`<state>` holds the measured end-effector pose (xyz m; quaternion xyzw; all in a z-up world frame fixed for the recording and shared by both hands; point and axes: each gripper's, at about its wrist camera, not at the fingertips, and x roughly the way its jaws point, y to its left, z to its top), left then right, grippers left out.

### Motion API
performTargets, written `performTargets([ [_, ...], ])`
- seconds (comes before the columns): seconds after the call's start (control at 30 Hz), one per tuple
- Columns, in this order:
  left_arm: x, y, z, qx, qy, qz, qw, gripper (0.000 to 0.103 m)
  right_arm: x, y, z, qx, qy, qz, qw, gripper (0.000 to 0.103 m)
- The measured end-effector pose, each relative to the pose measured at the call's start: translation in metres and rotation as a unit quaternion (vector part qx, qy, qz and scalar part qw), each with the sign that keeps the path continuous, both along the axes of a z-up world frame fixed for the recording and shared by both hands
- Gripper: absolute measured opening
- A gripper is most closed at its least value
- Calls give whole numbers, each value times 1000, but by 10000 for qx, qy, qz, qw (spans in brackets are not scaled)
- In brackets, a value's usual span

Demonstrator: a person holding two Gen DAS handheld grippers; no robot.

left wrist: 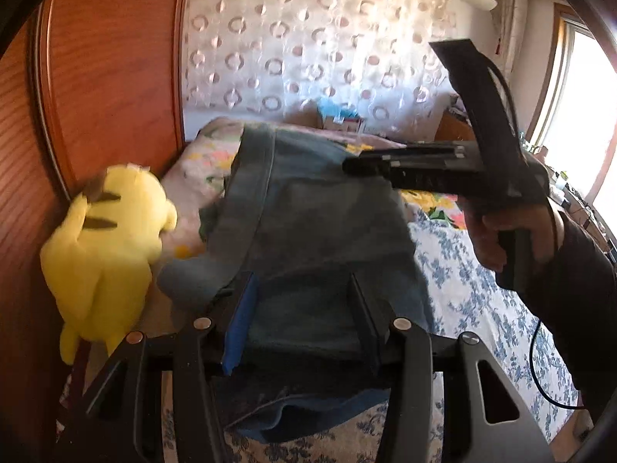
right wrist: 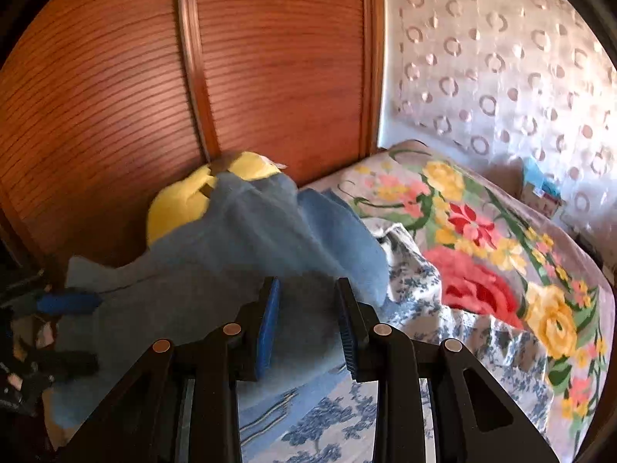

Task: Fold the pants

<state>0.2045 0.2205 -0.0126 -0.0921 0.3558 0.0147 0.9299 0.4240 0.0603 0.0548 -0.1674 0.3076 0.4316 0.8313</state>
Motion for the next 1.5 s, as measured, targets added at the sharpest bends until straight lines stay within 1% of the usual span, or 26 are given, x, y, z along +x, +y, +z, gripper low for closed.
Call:
performTargets([
  [0.1, -1, -3, -2, 53, 62, -26, 10000, 50, 9, 7, -4, 83, 125, -99, 9998, 30],
  [0.17, -1, -5, 0, 94, 67, -34, 9999, 50, 8, 8, -5, 171, 151, -126, 9997, 30],
  [0.23, -1, -6, 2, 73, 51, -70, 9999, 59, 4, 5, -4, 217, 118, -156, 9996, 30],
  [0.3, -1, -9, 5, 101, 22, -78, 9999, 71, -4, -1, -2, 265, 77, -194, 9994, 30],
  [0.37, -1, -12, 7, 135, -23, -95, 9999, 80, -12, -6, -1, 332, 29, -198, 9992, 31],
  [0.5, -1, -15, 12, 287, -78, -18, 9996, 85, -29, -18, 2, 422, -30, -228, 9988, 31],
  [0.53, -1, -15, 15, 316, -105, -7, 9994, 86, -33, -21, 3, 441, -51, -240, 9987, 34],
  [0.57, -1, -16, 16, 349, -142, 14, 9993, 87, -37, -23, 2, 463, -69, -254, 9986, 39],
  [0.6, -1, -15, 18, 379, -167, 33, 9991, 87, -41, -26, 2, 488, -88, -278, 9984, 42],
  [0.73, -2, -14, 22, 441, -217, 103, 9987, 88, -53, -34, 0, 558, -163, -389, 9976, 64],
  [0.8, -3, -13, 23, 456, -236, 138, 9986, 88, -58, -35, 0, 543, -271, -495, 9969, 70],
  [0.83, -3, -12, 24, 455, -248, 156, 9985, 88, -60, -36, 0, 544, -299, -545, 9966, 78],
  [0.87, -3, -12, 24, 465, -254, 177, 9984, 88, -63, -36, -1, 549, -297, -571, 9964, 89],
  [0.93, -4, -10, 24, 520, -236, 272, 9980, 88, -67, -37, -2, 559, -311, -633, 9959, 97],
  [1.1, -6, -7, 22, 526, -250, 363, 9976, 88, -77, -38, -6, 530, -304, -720, 9955, 98],
  [1.37, -9, -13, 19, 761, -236, 464, 9957, 88, -95, -51, -5, 584, -288, -877, 9940, 98],
  [1.43, -11, -14, 17, 735, -264, 492, 9957, 88, -102, -55, -6, 611, -256, -925, 9935, 98],
  [1.5, -13, -15, 16, 604, -295, 445, 9967, 88, -110, -59, -7, 588, -268, -965, 9932, 98],
])
